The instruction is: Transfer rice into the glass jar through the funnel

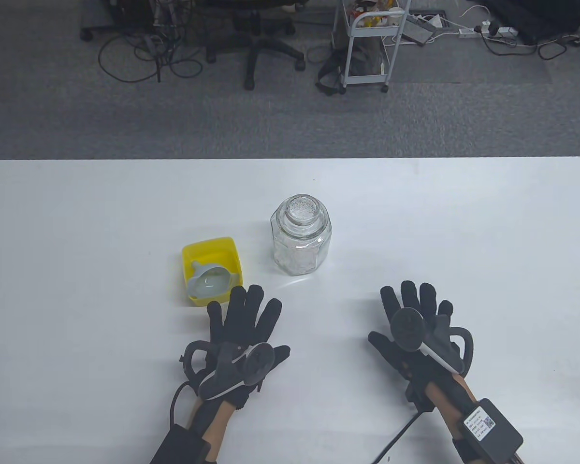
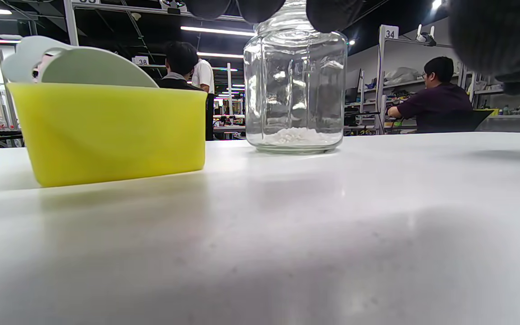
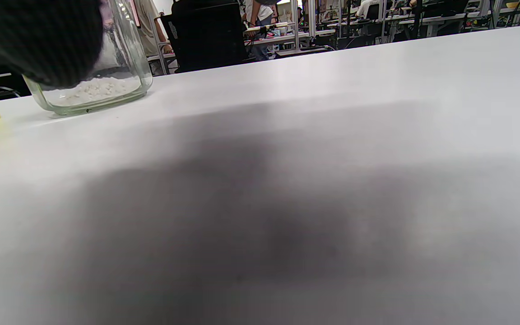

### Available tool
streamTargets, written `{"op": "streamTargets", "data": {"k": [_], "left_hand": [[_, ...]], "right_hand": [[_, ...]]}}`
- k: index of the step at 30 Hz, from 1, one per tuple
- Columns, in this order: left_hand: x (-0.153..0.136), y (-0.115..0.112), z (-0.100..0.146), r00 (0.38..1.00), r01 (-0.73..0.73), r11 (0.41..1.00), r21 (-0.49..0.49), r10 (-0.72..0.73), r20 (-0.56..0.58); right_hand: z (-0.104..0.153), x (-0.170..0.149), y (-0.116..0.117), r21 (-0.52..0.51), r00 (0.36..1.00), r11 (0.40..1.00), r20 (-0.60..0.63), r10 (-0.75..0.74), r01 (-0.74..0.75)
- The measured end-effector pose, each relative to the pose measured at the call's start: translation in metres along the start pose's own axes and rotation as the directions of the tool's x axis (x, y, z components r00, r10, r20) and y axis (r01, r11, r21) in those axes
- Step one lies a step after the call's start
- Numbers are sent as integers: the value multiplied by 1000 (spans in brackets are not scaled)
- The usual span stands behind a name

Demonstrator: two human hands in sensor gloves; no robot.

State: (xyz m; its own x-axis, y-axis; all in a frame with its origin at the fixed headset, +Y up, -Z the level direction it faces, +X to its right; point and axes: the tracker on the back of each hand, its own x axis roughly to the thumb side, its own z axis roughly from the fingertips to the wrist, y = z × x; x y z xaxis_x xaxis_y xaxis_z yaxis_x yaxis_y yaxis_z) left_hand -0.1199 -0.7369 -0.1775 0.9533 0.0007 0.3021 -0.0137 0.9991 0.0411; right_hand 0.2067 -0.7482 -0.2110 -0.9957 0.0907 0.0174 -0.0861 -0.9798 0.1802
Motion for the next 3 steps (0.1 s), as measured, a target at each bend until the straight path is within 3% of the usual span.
{"op": "streamTargets", "data": {"k": [3], "left_hand": [[1,0,0,1000,-1,1000,-1,1,4]], "right_hand": [[-1,0,0,2,1000,1000,-4,-2,2]]}}
